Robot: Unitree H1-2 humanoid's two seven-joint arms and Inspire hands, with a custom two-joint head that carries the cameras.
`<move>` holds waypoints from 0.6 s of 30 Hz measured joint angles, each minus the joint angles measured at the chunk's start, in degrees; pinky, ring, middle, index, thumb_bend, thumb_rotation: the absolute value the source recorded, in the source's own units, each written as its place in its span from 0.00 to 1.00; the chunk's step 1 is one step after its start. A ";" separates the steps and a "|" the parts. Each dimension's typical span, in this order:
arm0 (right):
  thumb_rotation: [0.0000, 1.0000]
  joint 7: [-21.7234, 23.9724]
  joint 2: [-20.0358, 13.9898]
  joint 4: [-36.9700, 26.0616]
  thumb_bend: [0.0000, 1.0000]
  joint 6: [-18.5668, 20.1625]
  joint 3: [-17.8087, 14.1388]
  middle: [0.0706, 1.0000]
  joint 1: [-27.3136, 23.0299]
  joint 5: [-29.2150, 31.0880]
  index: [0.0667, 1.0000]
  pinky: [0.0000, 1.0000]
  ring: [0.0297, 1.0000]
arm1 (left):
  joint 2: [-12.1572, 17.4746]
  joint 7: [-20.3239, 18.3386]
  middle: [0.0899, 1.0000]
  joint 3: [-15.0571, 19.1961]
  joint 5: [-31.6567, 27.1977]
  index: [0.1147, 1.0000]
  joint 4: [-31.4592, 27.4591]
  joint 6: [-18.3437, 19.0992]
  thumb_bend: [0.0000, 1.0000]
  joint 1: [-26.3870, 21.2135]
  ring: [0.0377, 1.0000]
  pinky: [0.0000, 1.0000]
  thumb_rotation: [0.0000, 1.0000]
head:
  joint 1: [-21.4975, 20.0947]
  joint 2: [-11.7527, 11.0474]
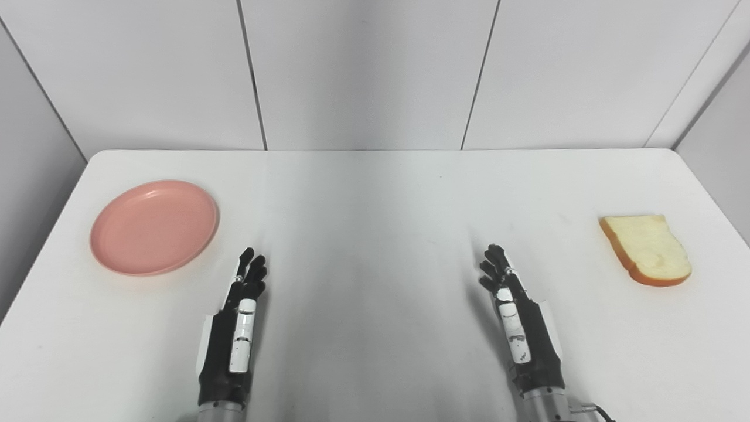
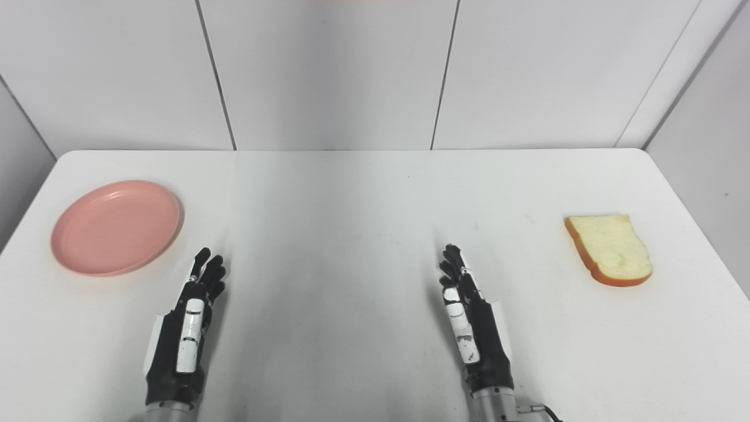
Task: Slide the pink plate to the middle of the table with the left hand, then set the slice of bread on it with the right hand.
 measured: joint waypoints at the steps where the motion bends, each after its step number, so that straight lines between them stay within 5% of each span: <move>1: 1.00 -0.04 0.04 0.52 0.86 -0.04 -0.03 0.94 -0.71 -0.03 0.91 0.92 0.92 | 0.11 -0.07 0.94 0.02 -0.16 0.93 0.09 0.03 0.60 -0.29 0.94 0.97 1.00 | 0.00 -0.17; 5: 1.00 0.01 0.01 -0.16 0.78 -0.03 0.13 0.95 -0.78 -0.18 0.92 0.92 0.93 | 0.08 -0.03 0.93 0.01 -0.06 0.92 0.57 0.01 0.58 -1.43 0.94 0.95 1.00 | 0.61 -1.14; 18: 1.00 0.08 -0.29 -1.89 0.78 0.39 0.14 0.95 1.50 0.38 0.92 0.93 0.93 | -0.07 0.21 0.92 -0.51 0.13 0.92 0.82 0.01 0.53 -1.03 0.93 0.94 1.00 | 1.32 -1.14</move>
